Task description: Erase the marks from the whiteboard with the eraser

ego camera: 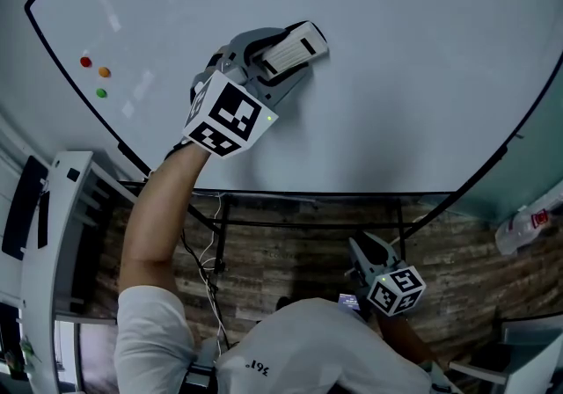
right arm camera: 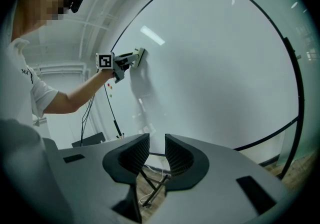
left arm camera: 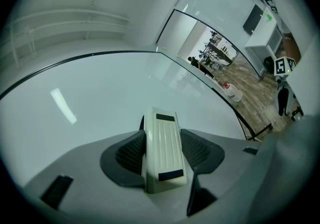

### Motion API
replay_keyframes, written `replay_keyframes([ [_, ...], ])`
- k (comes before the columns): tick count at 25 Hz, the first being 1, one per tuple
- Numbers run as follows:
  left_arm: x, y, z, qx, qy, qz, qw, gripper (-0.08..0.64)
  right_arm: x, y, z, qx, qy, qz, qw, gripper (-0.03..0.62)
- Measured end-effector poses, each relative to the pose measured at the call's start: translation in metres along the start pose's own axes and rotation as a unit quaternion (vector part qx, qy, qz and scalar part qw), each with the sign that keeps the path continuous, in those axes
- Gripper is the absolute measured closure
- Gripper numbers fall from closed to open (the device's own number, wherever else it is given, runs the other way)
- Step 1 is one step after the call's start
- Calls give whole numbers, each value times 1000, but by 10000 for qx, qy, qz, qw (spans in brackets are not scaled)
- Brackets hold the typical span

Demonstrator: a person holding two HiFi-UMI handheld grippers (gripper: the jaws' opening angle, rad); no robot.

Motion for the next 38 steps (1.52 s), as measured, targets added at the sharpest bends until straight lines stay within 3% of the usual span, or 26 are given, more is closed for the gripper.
replay_keyframes([
  [38,29,49,-117,-204,922,600,9937,327,-29,6,-10,143,176,11,9997,480],
])
Point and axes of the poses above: the fingertips, and each gripper's own axes: x forward along the fingers, z to its left, y out of its underside, the point moved 3 cm from there along -x, backward along the fingers, and after that the axes turned 8 degrees about -z, right-handed, at the moved point
